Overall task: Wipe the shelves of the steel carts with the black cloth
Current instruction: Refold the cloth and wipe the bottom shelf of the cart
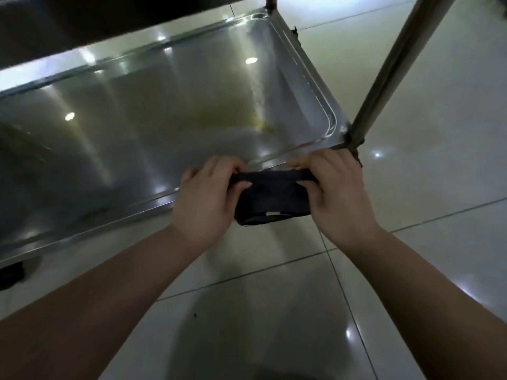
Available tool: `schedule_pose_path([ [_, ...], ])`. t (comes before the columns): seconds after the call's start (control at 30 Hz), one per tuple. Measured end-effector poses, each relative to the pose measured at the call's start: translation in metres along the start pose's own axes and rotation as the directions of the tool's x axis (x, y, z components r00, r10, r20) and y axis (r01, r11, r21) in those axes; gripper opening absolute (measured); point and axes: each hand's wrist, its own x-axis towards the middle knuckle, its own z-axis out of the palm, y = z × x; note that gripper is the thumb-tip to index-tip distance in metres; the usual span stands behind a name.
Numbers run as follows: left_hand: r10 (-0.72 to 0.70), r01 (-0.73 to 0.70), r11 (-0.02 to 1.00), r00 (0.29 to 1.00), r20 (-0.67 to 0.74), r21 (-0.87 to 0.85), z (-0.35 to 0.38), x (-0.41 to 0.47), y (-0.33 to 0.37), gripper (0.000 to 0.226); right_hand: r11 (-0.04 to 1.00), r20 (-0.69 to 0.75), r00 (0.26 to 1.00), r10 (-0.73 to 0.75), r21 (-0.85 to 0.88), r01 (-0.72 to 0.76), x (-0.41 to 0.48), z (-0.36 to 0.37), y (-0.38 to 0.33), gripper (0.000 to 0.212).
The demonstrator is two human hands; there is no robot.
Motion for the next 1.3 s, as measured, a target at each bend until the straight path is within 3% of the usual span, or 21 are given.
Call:
schedule_pose_path([
  [0.07, -0.067, 0.067, 0.998, 0.997, -0.041, -0.022, 0.002, 0.013, 0.003, 0.015, 1.0, -0.002, 1.0, 0.006, 0.013, -0.006, 0.014, -0.004, 0.002, 0.033],
  [0.17, -0.263, 0.231, 0.944, 0.958, -0.115, -0.235, -0.003, 0.057, 0.0, 0.009, 0.997, 0.031, 0.997, -0.072, -0.027, 0.073, 0.058, -0.015, 0.001, 0.028],
  [0.23, -0.355, 0.301, 0.898, 0.927, -0.125, -0.322, 0.002, 0.095, -0.011, 0.008, 0.983, 0.066, 0.998, 0.001, -0.186, 0.011, 0.1, -0.008, 0.005, 0.03],
  [0.3, -0.417, 0.387, 0.887, 0.906, -0.076, -0.253, 0.016, 0.119, -0.028, 0.013, 0.9, 0.14, 0.983, 0.117, -0.434, -0.045, 0.13, 0.015, 0.015, 0.039],
  [0.37, -0.474, 0.471, 0.879, 0.88, -0.02, -0.078, 0.03, 0.118, -0.046, 0.027, 0.857, 0.281, 0.935, 0.215, -0.514, -0.043, 0.14, 0.046, 0.021, 0.048],
  [0.5, -0.376, 0.371, 0.924, 0.925, 0.051, 0.089, 0.041, 0.089, -0.076, 0.044, 0.901, 0.474, 0.836, 0.275, -0.431, -0.052, 0.113, 0.097, 0.036, 0.064],
  [0.67, -0.395, 0.323, 0.888, 0.901, 0.181, 0.327, 0.048, 0.083, -0.108, 0.052, 0.875, 0.458, 0.837, 0.299, -0.481, -0.049, 0.105, 0.106, 0.038, 0.064],
  [0.97, -0.393, 0.303, 0.871, 0.903, 0.176, 0.387, 0.059, 0.075, -0.115, 0.053, 0.837, 0.442, 0.823, 0.357, -0.542, -0.072, 0.104, 0.114, 0.033, 0.077],
  [1.17, -0.387, 0.291, 0.861, 0.907, 0.167, 0.416, 0.061, 0.078, -0.116, 0.061, 0.851, 0.406, 0.877, 0.257, -0.526, -0.006, 0.178, 0.143, 0.053, 0.077],
  [1.3, -0.419, 0.34, 0.86, 0.896, 0.147, 0.379, 0.06, 0.079, -0.116, 0.061, 0.833, 0.403, 0.868, 0.291, -0.552, -0.023, 0.234, 0.163, 0.064, 0.077],
])
